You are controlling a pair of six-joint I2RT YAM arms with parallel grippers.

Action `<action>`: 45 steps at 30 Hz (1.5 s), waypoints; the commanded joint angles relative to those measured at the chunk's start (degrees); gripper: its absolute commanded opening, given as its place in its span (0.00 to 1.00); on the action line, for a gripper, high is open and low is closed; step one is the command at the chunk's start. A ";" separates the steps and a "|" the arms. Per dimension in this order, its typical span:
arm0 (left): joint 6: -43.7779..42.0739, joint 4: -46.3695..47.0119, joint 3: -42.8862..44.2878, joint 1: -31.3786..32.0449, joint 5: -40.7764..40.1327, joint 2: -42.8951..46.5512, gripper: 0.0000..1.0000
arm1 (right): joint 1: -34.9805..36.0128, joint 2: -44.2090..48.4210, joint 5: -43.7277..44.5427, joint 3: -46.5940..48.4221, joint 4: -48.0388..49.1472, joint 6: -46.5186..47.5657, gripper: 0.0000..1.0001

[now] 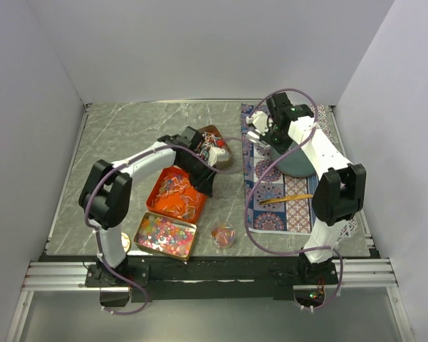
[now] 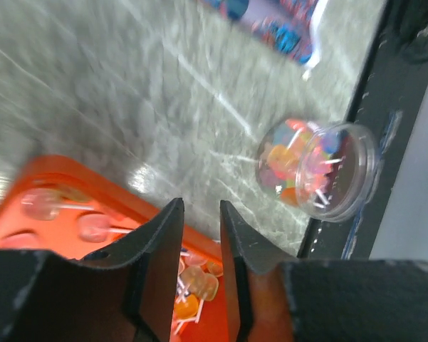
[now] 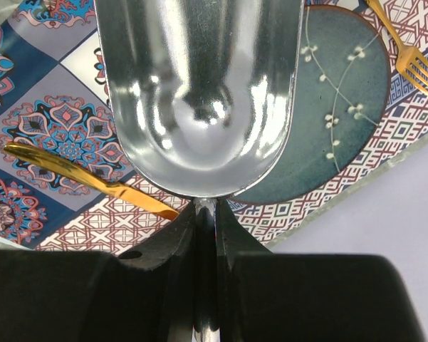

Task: Pack the candies
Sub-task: Move the storage box to the center of the board.

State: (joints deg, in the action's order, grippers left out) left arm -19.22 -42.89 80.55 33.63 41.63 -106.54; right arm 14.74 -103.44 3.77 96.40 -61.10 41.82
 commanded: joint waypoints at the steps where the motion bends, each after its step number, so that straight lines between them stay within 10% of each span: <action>1: 1.72 2.02 -3.91 1.00 -4.52 -0.60 0.32 | -1.12 2.98 0.18 0.99 1.25 -0.60 0.00; 18: -4.68 -0.87 -6.03 -13.05 -19.66 2.92 0.32 | -2.00 3.33 0.01 0.37 1.51 -1.04 0.00; 24: -5.49 -1.94 3.80 -10.96 -5.44 4.32 0.49 | -2.09 2.98 0.18 0.54 1.51 -1.31 0.00; 45: 3.84 15.12 9.10 -1.37 -20.97 -10.35 0.57 | -5.34 4.82 0.54 -1.92 1.16 -1.31 0.00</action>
State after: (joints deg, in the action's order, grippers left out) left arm -16.01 -30.48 91.39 30.89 21.96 -116.71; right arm 9.89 -102.41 4.08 94.76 -60.82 41.36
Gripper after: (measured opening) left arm 0.569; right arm 0.172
